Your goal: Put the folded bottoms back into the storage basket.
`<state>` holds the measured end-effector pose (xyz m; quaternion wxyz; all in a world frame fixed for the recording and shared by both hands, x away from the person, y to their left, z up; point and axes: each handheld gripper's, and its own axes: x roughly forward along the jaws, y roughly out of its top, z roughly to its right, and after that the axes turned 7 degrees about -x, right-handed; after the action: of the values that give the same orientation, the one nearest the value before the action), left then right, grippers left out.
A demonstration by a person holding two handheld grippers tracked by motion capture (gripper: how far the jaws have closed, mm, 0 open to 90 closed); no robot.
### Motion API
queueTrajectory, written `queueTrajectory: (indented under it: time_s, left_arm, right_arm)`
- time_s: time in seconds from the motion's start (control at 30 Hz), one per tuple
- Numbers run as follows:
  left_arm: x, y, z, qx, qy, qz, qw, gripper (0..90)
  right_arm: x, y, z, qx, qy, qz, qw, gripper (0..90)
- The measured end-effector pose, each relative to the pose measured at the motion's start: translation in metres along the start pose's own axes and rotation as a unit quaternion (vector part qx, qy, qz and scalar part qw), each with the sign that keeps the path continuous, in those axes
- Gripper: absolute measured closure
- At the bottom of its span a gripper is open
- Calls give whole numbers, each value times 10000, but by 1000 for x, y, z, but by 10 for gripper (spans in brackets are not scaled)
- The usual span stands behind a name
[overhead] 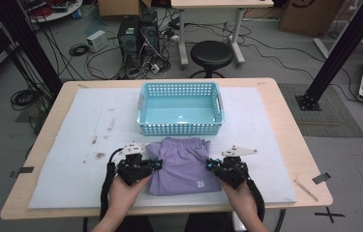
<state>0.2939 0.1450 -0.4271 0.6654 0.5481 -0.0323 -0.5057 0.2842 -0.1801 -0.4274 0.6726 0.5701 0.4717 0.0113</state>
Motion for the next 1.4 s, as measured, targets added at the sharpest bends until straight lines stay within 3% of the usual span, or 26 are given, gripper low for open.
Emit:
queueTrajectory:
  time_s: [0.1,0.2,0.37,0.63,0.83,0.87,0.93,1.03,1.07,1.1,1.2,1.23,1.27,1.3,1.33,1.4]
  left_arm:
    - [-9,8,3,163,17,70,9998,866]
    - [-16,14,3,179,-136,197,9996,866]
    - [-27,30,4,290,-217,296,9989,866]
    - [-39,74,8,579,-67,527,9969,866]
    - [-42,117,3,812,5,729,9940,866]
    - [-41,126,1,859,-14,821,9929,866]
    - [-38,142,-3,926,50,889,9917,867]
    - [-29,165,-9,1055,103,909,9902,867]
    - [-23,175,-13,1148,160,893,9892,867]
    - [-18,183,-18,1154,200,897,9891,867]
    - [2,198,-40,1171,297,900,9886,865]
    - [9,201,-50,1157,303,890,9888,852]
    - [17,202,-59,1097,470,865,9891,761]
    - [24,201,-68,977,592,748,9906,598]
    - [29,199,-77,841,693,630,9920,492]
    - [32,194,-89,672,709,611,9933,392]
  right_arm:
    - [-3,4,-1,-22,20,99,9999,883]
    - [-10,11,-2,-68,20,265,9996,883]
    - [-22,27,-3,-107,48,508,9986,884]
    - [-34,65,1,-181,-68,871,9960,884]
    - [-35,110,22,-124,-31,1141,9934,884]
    - [-35,110,22,-124,-31,1141,9934,884]
    - [-30,131,34,-170,-149,1271,9916,883]
    - [-23,144,43,-197,-276,1304,9909,884]
    - [-12,156,55,-156,-352,1289,9909,884]
    - [-12,156,55,-156,-352,1289,9909,884]
    - [10,170,77,153,-254,1282,9913,883]
    - [18,173,84,266,-243,1264,9913,881]
    - [27,175,92,424,-214,1213,9915,868]
    - [35,176,99,549,-272,1123,9918,841]
    - [42,176,105,626,-381,1007,9922,789]
    - [50,176,113,702,-509,797,9930,700]
